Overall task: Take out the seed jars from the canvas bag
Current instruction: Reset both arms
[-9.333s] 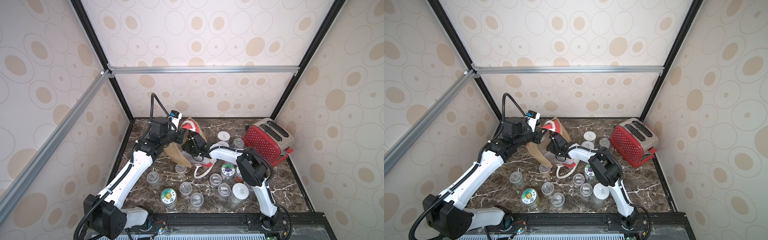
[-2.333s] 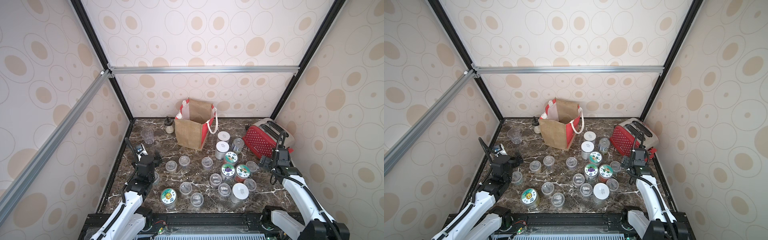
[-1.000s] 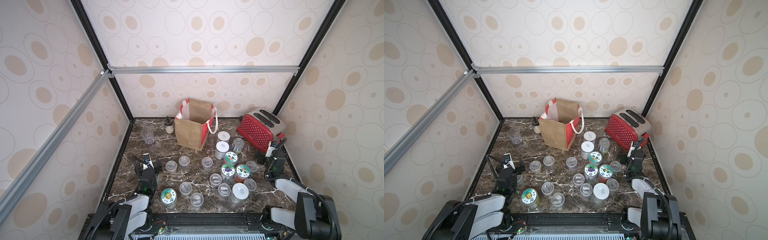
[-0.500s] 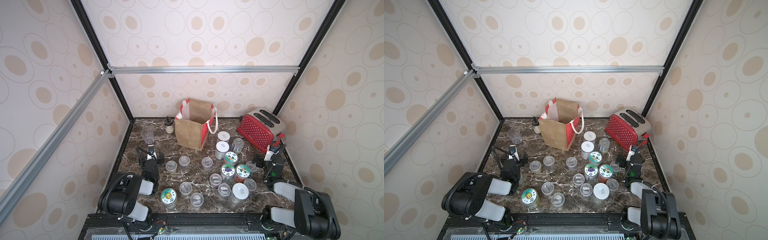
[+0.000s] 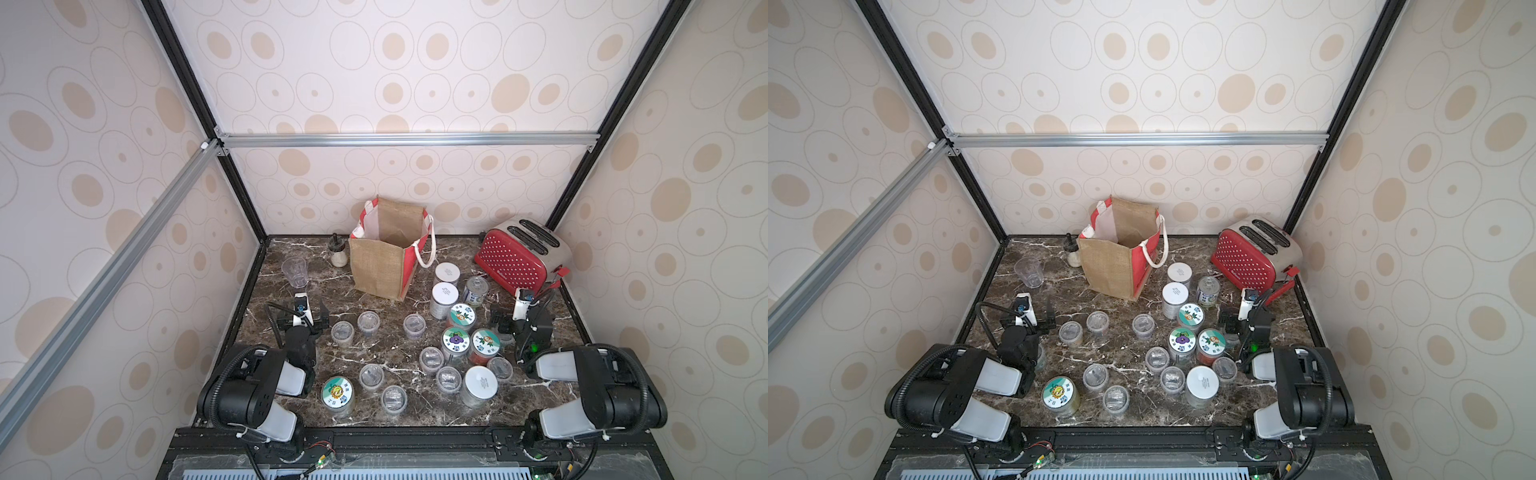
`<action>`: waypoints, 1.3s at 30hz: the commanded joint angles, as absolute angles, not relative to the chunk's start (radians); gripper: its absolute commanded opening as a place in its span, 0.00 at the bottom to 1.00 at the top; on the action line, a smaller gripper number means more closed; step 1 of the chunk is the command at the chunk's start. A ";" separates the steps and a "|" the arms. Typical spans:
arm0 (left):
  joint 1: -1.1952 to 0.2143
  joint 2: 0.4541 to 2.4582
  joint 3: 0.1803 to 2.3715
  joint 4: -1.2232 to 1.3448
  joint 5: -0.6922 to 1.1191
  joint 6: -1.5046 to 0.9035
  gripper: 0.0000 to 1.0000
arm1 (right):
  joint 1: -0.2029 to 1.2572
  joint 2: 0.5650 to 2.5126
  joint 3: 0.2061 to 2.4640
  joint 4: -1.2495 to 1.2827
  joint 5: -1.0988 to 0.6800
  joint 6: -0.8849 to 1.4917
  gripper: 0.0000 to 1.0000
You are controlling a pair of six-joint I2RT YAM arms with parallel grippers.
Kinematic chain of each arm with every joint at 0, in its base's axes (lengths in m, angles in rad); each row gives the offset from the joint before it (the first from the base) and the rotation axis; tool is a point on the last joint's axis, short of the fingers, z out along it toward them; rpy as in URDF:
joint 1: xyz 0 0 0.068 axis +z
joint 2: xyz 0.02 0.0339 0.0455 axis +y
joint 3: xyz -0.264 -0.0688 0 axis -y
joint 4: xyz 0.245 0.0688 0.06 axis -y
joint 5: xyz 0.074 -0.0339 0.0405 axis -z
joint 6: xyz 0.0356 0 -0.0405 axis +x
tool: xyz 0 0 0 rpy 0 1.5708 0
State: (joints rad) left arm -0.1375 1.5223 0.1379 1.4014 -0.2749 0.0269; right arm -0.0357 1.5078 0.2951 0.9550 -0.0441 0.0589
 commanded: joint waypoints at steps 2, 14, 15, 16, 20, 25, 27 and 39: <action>-0.114 1.535 0.165 1.428 -0.230 0.045 0.98 | -0.028 1.522 0.400 0.806 -0.062 0.022 1.00; -0.051 1.570 0.232 1.323 -0.152 -0.009 0.98 | -0.006 1.536 0.407 0.816 -0.034 0.009 1.00; -0.051 1.570 0.230 1.326 -0.153 -0.008 0.98 | -0.006 1.534 0.405 0.819 -0.034 0.009 1.00; -0.051 1.575 0.227 1.340 -0.153 -0.006 0.98 | -0.006 1.532 0.405 0.819 -0.034 0.009 1.00; -0.051 1.571 0.229 1.332 -0.152 -0.008 0.98 | -0.004 1.532 0.404 0.819 -0.029 0.008 1.00; -0.051 1.572 0.229 1.334 -0.152 -0.007 0.98 | 0.002 1.532 0.407 0.816 -0.020 0.006 1.00; -0.051 1.572 0.230 1.332 -0.152 -0.008 0.98 | 0.001 1.533 0.407 0.815 -0.019 0.005 1.00; -0.051 1.572 0.229 1.333 -0.152 -0.008 0.98 | 0.030 1.536 0.428 0.780 0.029 -0.016 1.00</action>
